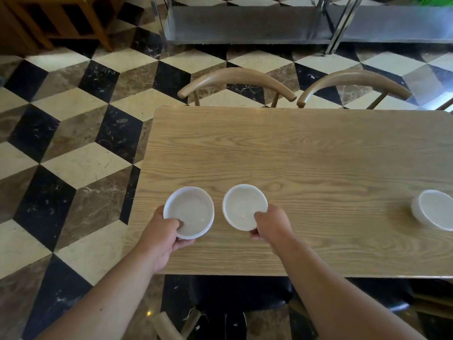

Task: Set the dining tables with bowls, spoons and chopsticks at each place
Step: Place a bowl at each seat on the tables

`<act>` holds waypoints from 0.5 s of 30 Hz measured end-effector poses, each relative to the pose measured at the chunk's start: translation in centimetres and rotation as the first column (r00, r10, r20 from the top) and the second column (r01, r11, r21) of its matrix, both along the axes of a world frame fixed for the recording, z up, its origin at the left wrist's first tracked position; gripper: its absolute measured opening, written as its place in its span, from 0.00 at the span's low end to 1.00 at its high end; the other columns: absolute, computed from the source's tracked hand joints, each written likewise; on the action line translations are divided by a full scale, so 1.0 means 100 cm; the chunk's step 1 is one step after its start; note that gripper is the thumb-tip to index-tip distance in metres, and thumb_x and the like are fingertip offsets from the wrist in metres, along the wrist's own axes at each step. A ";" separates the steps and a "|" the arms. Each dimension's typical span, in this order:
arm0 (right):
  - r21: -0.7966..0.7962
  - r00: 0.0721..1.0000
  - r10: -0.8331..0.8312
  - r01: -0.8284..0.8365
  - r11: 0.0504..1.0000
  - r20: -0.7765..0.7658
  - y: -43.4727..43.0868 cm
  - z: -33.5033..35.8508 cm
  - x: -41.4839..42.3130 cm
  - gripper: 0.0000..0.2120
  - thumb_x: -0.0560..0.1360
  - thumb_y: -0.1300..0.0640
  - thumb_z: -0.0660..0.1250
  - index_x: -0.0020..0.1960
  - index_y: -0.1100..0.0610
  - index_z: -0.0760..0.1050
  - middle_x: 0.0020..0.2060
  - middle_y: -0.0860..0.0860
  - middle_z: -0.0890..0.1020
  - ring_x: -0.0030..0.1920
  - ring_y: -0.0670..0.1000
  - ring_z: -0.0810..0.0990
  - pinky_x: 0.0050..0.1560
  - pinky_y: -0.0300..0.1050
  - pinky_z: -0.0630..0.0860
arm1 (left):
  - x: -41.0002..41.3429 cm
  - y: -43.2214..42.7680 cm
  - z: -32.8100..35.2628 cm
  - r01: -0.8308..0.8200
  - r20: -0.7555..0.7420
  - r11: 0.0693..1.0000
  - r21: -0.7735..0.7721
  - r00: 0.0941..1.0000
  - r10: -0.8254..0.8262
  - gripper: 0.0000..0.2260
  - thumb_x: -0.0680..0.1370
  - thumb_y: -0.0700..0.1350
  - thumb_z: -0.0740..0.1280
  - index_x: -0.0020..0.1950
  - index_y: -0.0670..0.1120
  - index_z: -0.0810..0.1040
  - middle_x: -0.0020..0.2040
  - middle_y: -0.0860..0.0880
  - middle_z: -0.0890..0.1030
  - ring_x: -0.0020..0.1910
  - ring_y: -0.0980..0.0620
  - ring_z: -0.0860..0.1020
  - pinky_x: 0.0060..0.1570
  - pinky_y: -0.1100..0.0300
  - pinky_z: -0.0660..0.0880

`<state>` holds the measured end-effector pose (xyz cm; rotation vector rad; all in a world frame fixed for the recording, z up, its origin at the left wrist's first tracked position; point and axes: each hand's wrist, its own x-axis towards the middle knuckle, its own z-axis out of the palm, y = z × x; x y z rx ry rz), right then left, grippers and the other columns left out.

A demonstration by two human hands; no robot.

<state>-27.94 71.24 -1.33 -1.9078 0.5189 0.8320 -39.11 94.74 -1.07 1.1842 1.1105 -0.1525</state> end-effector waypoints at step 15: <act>-0.189 0.988 0.155 -0.147 0.971 0.028 0.011 -0.031 -0.001 0.24 0.75 0.69 0.55 0.68 0.55 0.71 0.49 0.52 0.79 0.25 0.54 0.83 0.23 0.42 0.76 | 0.013 0.002 0.004 0.083 0.014 0.997 0.005 0.996 -0.083 0.21 0.81 0.32 0.62 0.60 0.59 0.76 0.63 0.47 0.76 0.61 0.41 0.81 0.40 0.48 0.87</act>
